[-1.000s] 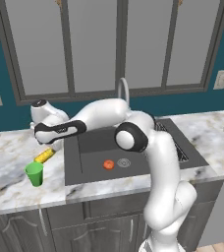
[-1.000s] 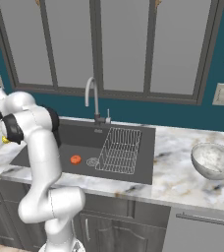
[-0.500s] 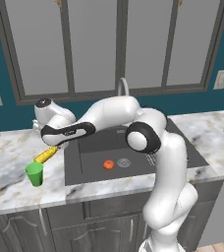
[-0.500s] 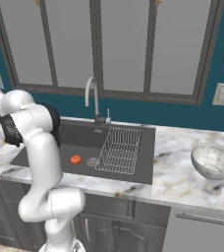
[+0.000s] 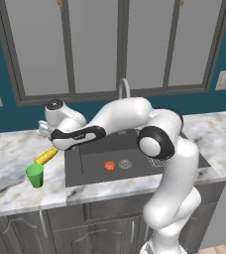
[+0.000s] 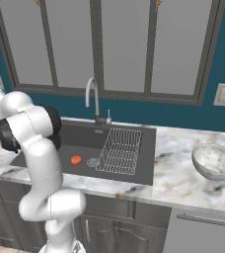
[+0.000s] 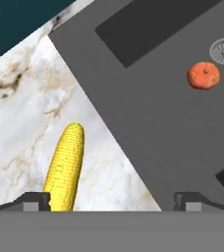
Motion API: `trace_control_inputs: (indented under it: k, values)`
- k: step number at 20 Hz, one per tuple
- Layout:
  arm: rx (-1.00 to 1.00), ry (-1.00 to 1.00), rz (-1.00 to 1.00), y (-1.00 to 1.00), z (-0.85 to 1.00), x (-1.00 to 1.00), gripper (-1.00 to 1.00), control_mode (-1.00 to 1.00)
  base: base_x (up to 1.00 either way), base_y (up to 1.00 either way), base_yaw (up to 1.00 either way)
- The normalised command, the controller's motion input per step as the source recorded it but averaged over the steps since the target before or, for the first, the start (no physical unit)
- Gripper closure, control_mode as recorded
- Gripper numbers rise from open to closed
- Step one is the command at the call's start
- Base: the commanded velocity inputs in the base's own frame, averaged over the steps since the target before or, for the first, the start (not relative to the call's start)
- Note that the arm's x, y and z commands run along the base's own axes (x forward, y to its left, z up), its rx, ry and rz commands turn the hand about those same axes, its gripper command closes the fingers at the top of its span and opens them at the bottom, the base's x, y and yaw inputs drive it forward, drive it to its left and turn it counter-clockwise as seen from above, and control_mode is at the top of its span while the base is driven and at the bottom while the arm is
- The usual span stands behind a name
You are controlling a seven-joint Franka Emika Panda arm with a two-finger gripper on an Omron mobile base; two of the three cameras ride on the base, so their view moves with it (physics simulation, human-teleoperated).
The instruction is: Remove the squash and corn from the sink. Then move the bowl and cup from the counter to the sink for washing.
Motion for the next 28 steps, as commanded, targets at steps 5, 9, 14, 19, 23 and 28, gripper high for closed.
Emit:
trace_control_inputs:
  k: [5,9,14,19,23,28]
  values:
    - [0.00,0.03,0.03,-0.28,0.20,0.00,-1.00,-1.00,0.00,0.00,0.00]
    - [-0.01,0.00,0.05,-0.26,0.14,0.00,-1.00,-1.00,0.00,0.00,0.00]
    - [-0.05,0.00,0.15,-0.26,0.08,-0.02,-1.00,-1.00,0.00,0.00,0.00]
    - [-0.06,0.00,0.25,-0.26,0.06,0.00,-1.00,-1.00,0.00,0.00,0.00]
    - [-0.05,0.00,0.31,-0.27,0.05,0.00,-1.00,-1.00,0.00,0.00,0.00]
    - [-0.02,0.00,0.31,-0.26,0.06,0.00,-1.00,-1.00,0.00,0.00,0.00]
